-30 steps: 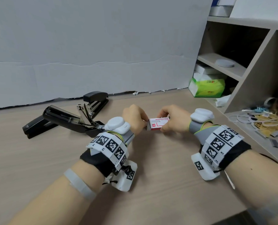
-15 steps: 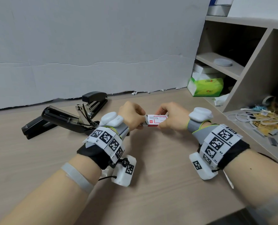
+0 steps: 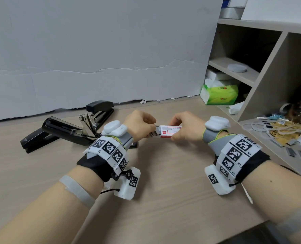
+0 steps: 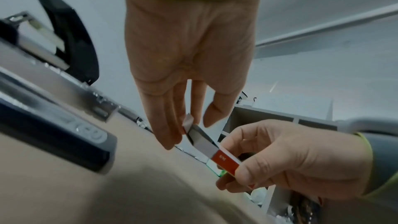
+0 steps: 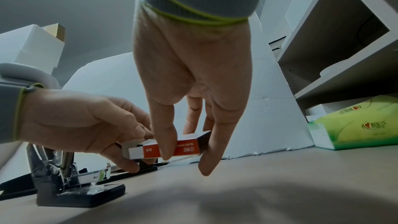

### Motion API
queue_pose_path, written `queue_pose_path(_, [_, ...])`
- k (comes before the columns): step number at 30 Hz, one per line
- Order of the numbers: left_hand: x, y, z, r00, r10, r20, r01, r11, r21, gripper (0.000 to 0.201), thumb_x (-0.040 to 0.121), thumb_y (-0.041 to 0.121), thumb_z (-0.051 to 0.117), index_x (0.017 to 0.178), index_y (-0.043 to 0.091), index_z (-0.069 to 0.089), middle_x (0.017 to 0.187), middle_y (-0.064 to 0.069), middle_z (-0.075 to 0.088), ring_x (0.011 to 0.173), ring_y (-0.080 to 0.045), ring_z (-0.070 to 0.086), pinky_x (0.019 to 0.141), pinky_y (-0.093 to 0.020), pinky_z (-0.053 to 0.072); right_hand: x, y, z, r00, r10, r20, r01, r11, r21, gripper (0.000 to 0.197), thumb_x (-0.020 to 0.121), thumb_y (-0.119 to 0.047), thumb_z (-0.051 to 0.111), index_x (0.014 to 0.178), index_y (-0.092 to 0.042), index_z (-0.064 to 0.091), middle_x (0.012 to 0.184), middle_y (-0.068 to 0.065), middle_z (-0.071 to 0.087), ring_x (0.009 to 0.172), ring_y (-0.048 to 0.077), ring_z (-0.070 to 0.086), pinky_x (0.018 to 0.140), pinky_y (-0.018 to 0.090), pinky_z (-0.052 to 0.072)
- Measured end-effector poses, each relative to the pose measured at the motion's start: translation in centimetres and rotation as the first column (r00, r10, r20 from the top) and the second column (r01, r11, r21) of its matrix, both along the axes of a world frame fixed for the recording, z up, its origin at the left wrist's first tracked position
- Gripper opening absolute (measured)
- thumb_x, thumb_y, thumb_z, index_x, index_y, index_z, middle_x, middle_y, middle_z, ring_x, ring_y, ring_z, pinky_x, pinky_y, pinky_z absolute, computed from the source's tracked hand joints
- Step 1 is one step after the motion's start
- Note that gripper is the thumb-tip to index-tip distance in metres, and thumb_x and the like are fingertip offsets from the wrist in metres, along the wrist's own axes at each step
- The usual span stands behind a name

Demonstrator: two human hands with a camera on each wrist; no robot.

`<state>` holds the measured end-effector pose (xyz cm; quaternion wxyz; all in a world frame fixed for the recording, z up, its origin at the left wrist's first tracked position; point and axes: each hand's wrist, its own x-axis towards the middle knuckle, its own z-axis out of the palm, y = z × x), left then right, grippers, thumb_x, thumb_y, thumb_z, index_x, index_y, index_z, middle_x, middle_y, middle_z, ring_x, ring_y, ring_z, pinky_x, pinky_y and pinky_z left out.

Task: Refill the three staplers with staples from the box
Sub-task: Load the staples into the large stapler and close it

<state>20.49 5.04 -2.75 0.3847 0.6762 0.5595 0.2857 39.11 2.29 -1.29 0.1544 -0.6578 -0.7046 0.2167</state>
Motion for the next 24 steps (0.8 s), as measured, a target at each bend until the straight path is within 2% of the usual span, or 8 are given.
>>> queue_pose_path(3, [0.1,-0.6,0.6,0.973,-0.052,-0.226,0.087,0.985,0.146,0.032,0.073,0.029,0.077,0.103,0.022,0.07,0.096,0.007,0.07,0.085,-0.015,0.068,0.076,-0.025,0.053,0.3,-0.1,0.0,1.0,-0.019,-0.018,0.019,1.0,-0.008,0.031,0.067,-0.021,0.079,0.095,-0.027,0.066,0.098,-0.005,0.069,0.072,0.015,0.062,0.058,0.024,0.044])
queue_pose_path(5, [0.4,-1.1,0.9,0.939,-0.062,-0.338,0.142,0.965,0.218,0.038,0.07,0.032,0.081,0.105,0.019,0.07,0.096,0.005,0.069,0.082,-0.013,0.064,0.073,-0.022,0.048,0.3,-0.1,0.0,1.0,-0.015,-0.024,0.015,1.0,-0.013,0.031,0.067,-0.02,0.08,0.094,-0.027,0.066,0.098,-0.004,0.07,0.072,0.015,0.062,0.058,0.024,0.044])
queue_pose_path(7, [0.5,-1.1,0.9,0.923,-0.058,-0.381,0.167,0.952,0.258,0.038,0.071,0.032,0.082,0.104,0.016,0.072,0.093,0.002,0.071,0.079,-0.013,0.062,0.07,-0.021,0.045,0.3,-0.1,0.0,1.0,-0.012,-0.025,0.012,1.0,-0.009,0.031,0.067,-0.02,0.08,0.093,-0.027,0.065,0.099,-0.004,0.07,0.073,0.015,0.062,0.058,0.024,0.044])
queue_pose_path(10, [0.4,-0.9,1.0,0.92,-0.081,-0.383,0.189,0.949,0.253,0.035,0.072,0.029,0.081,0.104,0.017,0.073,0.084,0.005,0.067,0.079,-0.013,0.063,0.07,-0.023,0.048,0.5,-0.1,0.0,1.0,-0.008,-0.022,0.008,1.0,-0.001,0.031,0.067,-0.019,0.08,0.092,-0.028,0.064,0.1,-0.003,0.069,0.072,0.015,0.062,0.056,0.023,0.042])
queue_pose_path(13, [0.0,-0.6,0.9,0.925,-0.108,-0.365,0.198,0.955,0.221,0.03,0.075,0.029,0.079,0.104,0.019,0.074,0.08,0.008,0.067,0.084,-0.013,0.067,0.077,-0.026,0.053,0.6,-0.2,-0.1,1.0,-0.005,-0.016,0.005,1.0,0.001,0.03,0.068,-0.017,0.079,0.093,-0.026,0.064,0.098,-0.003,0.069,0.067,0.011,0.059,0.051,0.021,0.039])
queue_pose_path(17, [-0.6,0.0,0.6,0.933,-0.19,-0.304,0.247,0.956,0.159,0.016,0.084,0.033,0.066,0.093,0.026,0.077,0.073,0.014,0.072,0.084,-0.012,0.069,0.083,-0.033,0.056,0.8,-0.1,-0.4,1.0,-0.004,-0.01,0.004,1.0,-0.002,0.03,0.067,-0.016,0.079,0.091,-0.027,0.064,0.096,-0.003,0.07,0.07,0.013,0.061,0.053,0.022,0.041])
queue_pose_path(20, [-0.7,0.3,0.5,0.934,-0.184,-0.307,0.246,0.954,0.174,0.021,0.092,0.031,0.057,0.095,0.026,0.077,0.072,0.016,0.068,0.079,-0.014,0.065,0.08,-0.03,0.054,0.9,0.1,-0.6,1.0,-0.001,-0.016,0.001,1.0,-0.009,0.032,0.066,-0.018,0.082,0.091,-0.028,0.064,0.096,-0.004,0.069,0.071,0.013,0.061,0.057,0.023,0.044])
queue_pose_path(24, [-0.5,0.4,0.3,0.944,-0.103,-0.312,0.192,0.944,0.268,0.024,0.094,0.027,0.053,0.086,0.02,0.075,0.076,0.004,0.071,0.076,-0.02,0.061,0.07,-0.027,0.046,0.9,0.5,-1.0,0.999,0.002,-0.032,-0.003,0.999,-0.048,0.033,0.064,-0.02,0.084,0.09,-0.028,0.065,0.094,-0.005,0.07,0.074,0.015,0.062,0.064,0.026,0.048])
